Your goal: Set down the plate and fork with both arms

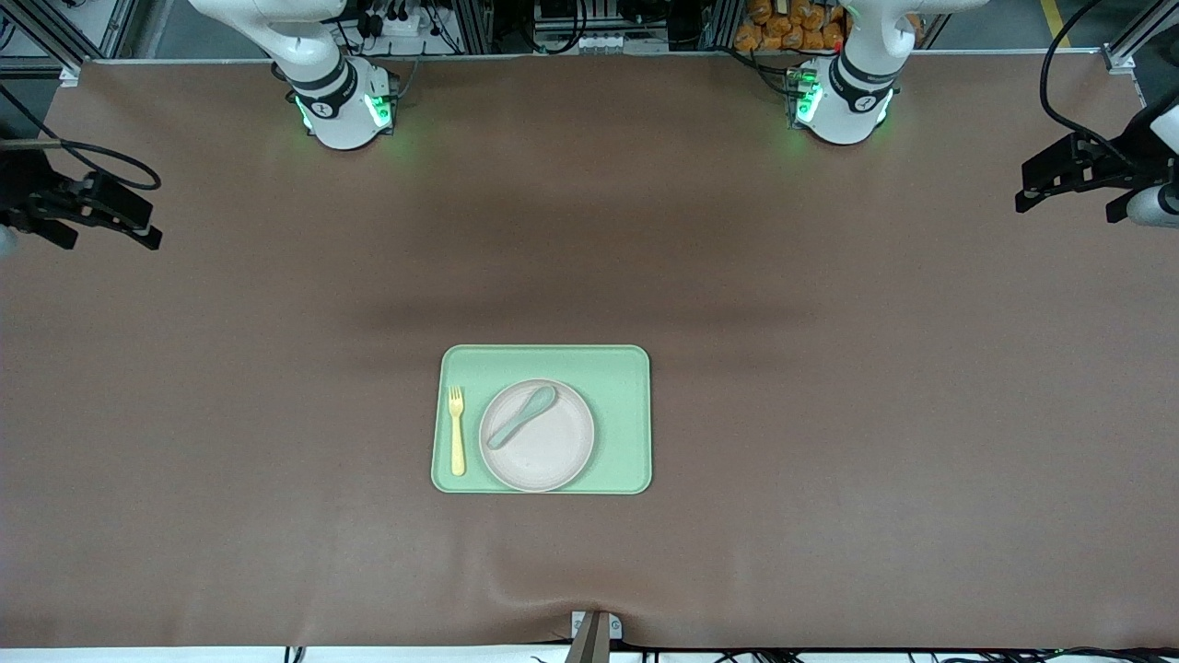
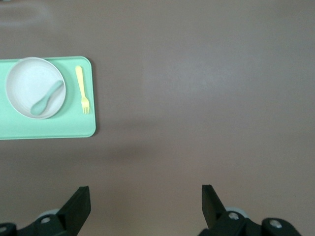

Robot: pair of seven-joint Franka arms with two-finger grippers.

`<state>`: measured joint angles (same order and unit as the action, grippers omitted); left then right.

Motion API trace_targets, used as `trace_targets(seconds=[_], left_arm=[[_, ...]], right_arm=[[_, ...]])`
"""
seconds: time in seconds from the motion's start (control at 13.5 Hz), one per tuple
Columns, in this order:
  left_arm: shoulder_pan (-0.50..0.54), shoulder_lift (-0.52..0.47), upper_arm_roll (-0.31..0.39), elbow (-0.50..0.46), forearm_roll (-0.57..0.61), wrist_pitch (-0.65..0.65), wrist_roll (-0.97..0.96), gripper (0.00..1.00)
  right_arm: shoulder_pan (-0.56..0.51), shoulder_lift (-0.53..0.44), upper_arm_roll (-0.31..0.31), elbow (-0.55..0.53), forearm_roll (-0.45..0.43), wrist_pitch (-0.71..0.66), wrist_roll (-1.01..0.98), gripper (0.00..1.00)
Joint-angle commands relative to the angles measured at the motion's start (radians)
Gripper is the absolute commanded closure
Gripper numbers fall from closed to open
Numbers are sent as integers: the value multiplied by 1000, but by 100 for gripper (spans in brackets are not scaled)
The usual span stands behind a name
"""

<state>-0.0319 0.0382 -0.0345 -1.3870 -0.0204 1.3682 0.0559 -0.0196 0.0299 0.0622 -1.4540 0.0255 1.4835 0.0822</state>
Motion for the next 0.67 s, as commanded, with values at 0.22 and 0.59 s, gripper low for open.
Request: trace_targets(seconds=[0.22, 0.59], left_arm=[[4, -14, -7, -1, -6, -8, -2, 0], [3, -14, -7, -3, -4, -8, -4, 0]], right_arm=[[-16, -59, 25, -120, -65, 38, -16, 0], [-31, -59, 31, -117, -76, 38, -18, 0]])
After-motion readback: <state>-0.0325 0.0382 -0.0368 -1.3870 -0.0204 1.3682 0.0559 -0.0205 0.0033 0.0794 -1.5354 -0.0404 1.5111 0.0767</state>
